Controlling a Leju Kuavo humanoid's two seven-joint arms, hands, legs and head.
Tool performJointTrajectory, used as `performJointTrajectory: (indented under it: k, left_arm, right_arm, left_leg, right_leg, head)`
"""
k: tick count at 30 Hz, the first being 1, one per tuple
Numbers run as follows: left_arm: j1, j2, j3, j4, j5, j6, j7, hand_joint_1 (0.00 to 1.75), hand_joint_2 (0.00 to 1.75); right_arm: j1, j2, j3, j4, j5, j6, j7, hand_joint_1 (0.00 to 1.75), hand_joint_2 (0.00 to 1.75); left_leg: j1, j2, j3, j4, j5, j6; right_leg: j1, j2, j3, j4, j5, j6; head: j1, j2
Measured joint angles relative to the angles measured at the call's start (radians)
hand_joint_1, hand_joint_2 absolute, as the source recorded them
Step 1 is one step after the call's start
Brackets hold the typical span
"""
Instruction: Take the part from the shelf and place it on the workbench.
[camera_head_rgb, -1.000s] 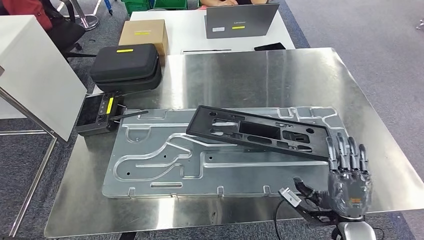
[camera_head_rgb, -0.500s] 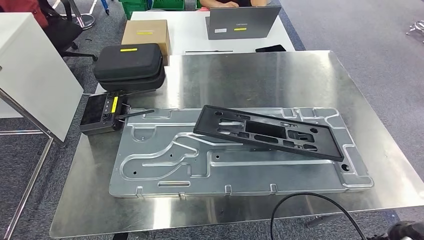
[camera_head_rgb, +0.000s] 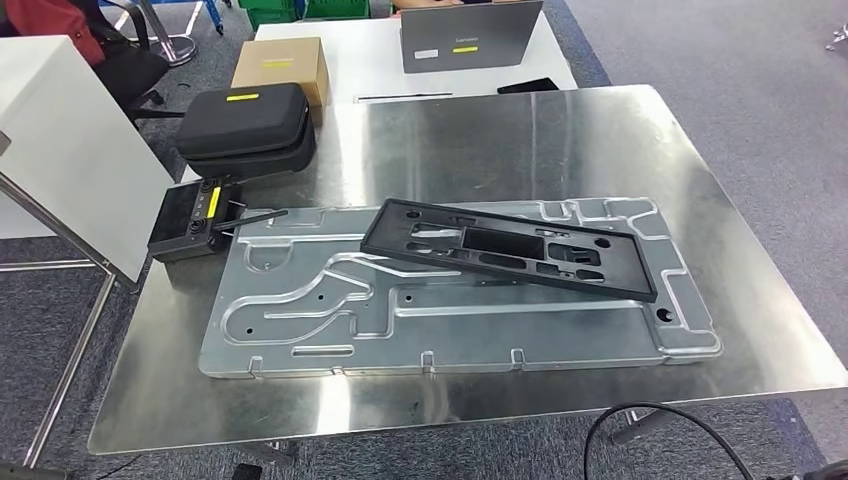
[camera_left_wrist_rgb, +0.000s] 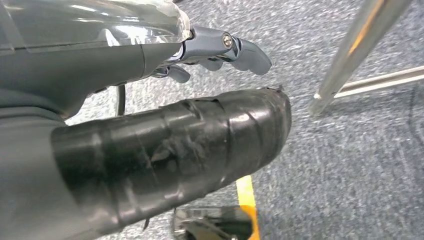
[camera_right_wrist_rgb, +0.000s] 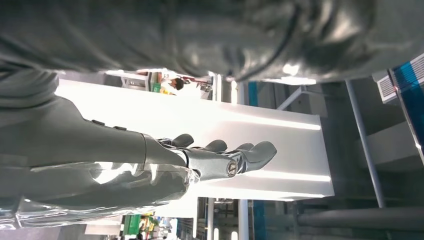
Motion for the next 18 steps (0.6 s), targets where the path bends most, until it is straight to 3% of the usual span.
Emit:
performJointTrajectory:
  k: [1, 2, 4, 6, 9, 10, 11, 12, 14, 15, 16, 17, 18]
  left_arm:
    - [0.0, 0.0, 0.001, 0.0, 0.0, 0.0, 0.0, 0.0, 0.0]
    - [0.0, 0.0, 0.003, 0.0, 0.001, 0.0, 0.0, 0.0, 0.0]
    - [-0.003, 0.001, 0.005, 0.0, 0.001, -0.001, 0.0, 0.0, 0.0]
    - [-0.006, 0.002, 0.005, 0.0, 0.001, -0.001, -0.001, 0.0, 0.0]
    - [-0.006, 0.001, 0.007, 0.0, 0.001, -0.001, -0.001, 0.0, 0.0]
    - [-0.005, 0.0, 0.007, 0.0, 0.002, -0.001, -0.001, 0.0, 0.0]
    - [-0.005, 0.0, 0.007, 0.0, 0.002, -0.001, -0.001, 0.0, 0.0]
    - [-0.006, -0.001, 0.008, 0.0, 0.002, -0.001, -0.001, 0.0, 0.0]
    - [-0.006, -0.002, 0.008, 0.0, 0.002, -0.002, -0.001, 0.0, 0.0]
    - [-0.006, -0.002, 0.008, 0.0, 0.002, -0.002, -0.001, 0.0, 0.0]
    - [-0.006, -0.003, 0.008, 0.0, 0.002, -0.002, -0.001, 0.0, 0.0]
    - [-0.006, -0.003, 0.008, 0.0, 0.002, -0.002, -0.001, 0.0, 0.0]
    - [-0.006, -0.003, 0.008, 0.0, 0.002, -0.002, -0.001, 0.0, 0.0]
  right_arm:
    - [0.0, 0.0, 0.0, 0.0, -0.002, 0.0, 0.0, 0.0, 0.0]
    - [0.0, 0.0, 0.0, 0.0, -0.003, 0.0, 0.0, 0.0, 0.0]
    - [0.0, 0.0, 0.0, 0.0, -0.003, 0.0, 0.0, 0.0, 0.0]
    - [0.0, 0.0, 0.001, -0.001, -0.003, 0.0, 0.0, 0.0, 0.0]
    - [0.001, 0.0, 0.001, -0.002, -0.003, 0.0, 0.0, 0.0, 0.0]
    - [0.002, 0.0, 0.001, -0.002, -0.003, 0.0, 0.0, 0.0, 0.0]
    - [0.003, 0.0, 0.001, -0.003, -0.003, 0.0, 0.0, 0.0, 0.0]
    - [0.003, 0.0, 0.001, -0.003, -0.003, 0.0, 0.0, 0.0, 0.0]
    - [0.004, 0.0, 0.001, -0.002, -0.003, 0.0, 0.0, 0.0, 0.0]
    - [0.004, 0.0, 0.001, -0.002, -0.003, 0.0, 0.0, 0.0, 0.0]
    - [0.004, 0.0, 0.001, -0.002, -0.003, 0.0, 0.0, 0.0, 0.0]
    - [0.004, 0.0, 0.001, -0.002, -0.003, 0.0, 0.0, 0.0, 0.0]
    - [0.004, 0.0, 0.001, -0.002, -0.003, 0.0, 0.0, 0.0, 0.0]
  left_leg:
    - [0.0, 0.0, 0.016, -0.003, 0.003, 0.002]
    - [-0.001, 0.0, 0.054, -0.051, 0.023, 0.007]
    - [-0.006, 0.001, 0.155, -0.202, 0.068, 0.022]
    - [-0.013, 0.002, 0.205, -0.292, 0.09, 0.034]
    - [-0.016, 0.005, 0.198, -0.309, 0.117, 0.046]
    - [-0.014, 0.007, 0.192, -0.315, 0.13, 0.051]
    - [-0.01, 0.01, 0.182, -0.321, 0.145, 0.056]
    - [-0.008, 0.013, 0.17, -0.324, 0.158, 0.06]
    - [-0.007, 0.014, 0.141, -0.323, 0.179, 0.062]
    - [-0.006, 0.015, 0.126, -0.319, 0.189, 0.06]
    - [-0.005, 0.016, 0.111, -0.315, 0.198, 0.057]
    - [-0.003, 0.017, 0.095, -0.308, 0.205, 0.052]
    - [0.0, 0.017, 0.08, -0.299, 0.21, 0.048]
  right_leg:
    - [0.003, 0.0, -0.01, 0.002, 0.007, 0.0]
    - [0.005, 0.0, -0.019, 0.003, 0.014, 0.0]
    - [0.01, 0.001, -0.03, 0.006, 0.027, 0.003]
    - [0.009, -0.001, -0.034, 0.007, 0.039, 0.013]
    - [0.004, -0.001, -0.036, 0.003, 0.056, 0.033]
    - [0.004, 0.002, -0.041, 0.01, 0.042, 0.038]
    - [0.004, 0.004, -0.051, 0.034, 0.01, 0.043]
    - [0.001, 0.006, -0.065, 0.078, -0.039, 0.048]
    - [-0.006, 0.007, -0.091, 0.199, -0.133, 0.06]
    - [-0.01, 0.006, -0.094, 0.248, -0.149, 0.065]
    - [-0.014, 0.006, -0.084, 0.269, -0.143, 0.069]
    - [-0.018, 0.006, -0.055, 0.254, -0.118, 0.073]
    - [-0.022, 0.006, -0.008, 0.203, -0.091, 0.077]
  head:
    - [0.0, 0.0]
    - [0.0, 0.0]
    - [0.0, 0.0]
    - [0.0, 0.0]
    - [-0.001, 0.0]
    - [0.0, 0.0]
    - [0.0, 0.0]
    - [0.0, 0.0]
    - [0.001, 0.0]
    - [0.001, 0.0]
    - [0.001, 0.0]
    - [0.001, 0.0]
    - [0.001, 0.0]
